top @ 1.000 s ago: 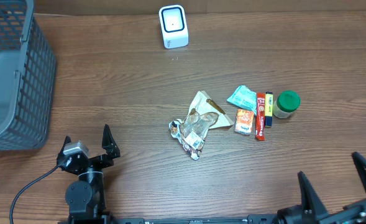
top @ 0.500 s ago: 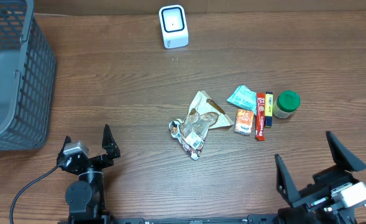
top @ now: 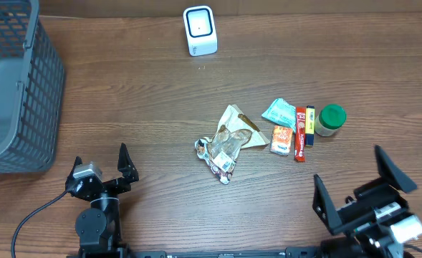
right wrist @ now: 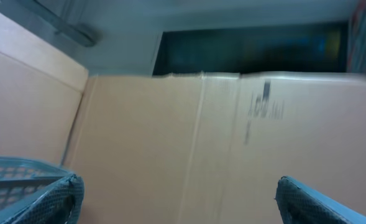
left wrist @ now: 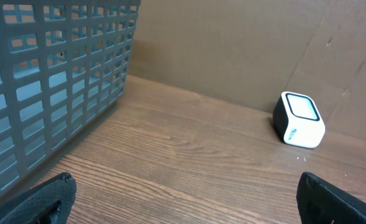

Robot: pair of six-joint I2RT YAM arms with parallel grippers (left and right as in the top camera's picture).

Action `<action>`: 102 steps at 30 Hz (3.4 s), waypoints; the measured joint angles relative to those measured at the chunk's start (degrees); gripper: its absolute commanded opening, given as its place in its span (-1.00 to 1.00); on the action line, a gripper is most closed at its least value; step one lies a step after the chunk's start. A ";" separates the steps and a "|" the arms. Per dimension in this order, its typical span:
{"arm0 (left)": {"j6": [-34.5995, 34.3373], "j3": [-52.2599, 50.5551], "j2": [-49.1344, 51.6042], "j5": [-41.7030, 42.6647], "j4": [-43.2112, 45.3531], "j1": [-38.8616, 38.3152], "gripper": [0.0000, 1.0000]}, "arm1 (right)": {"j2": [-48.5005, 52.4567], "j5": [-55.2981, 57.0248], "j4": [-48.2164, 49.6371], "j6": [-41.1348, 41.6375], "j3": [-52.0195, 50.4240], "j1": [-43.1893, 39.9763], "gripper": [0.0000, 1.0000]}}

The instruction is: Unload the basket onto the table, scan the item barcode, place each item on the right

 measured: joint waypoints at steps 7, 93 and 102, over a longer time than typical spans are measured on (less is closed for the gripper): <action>0.00 0.00 0.00 -0.02 -0.02 0.00 1.00 | 0.00 0.04 7.80 7.87 -10.69 0.02 1.00; 0.00 0.00 0.00 0.00 -0.02 0.00 1.00 | -0.11 4.04 -14.67 6.32 -22.14 0.00 1.00; 0.00 0.00 0.00 0.00 -0.02 0.00 1.00 | -0.11 4.04 -14.64 6.29 -22.14 0.00 1.00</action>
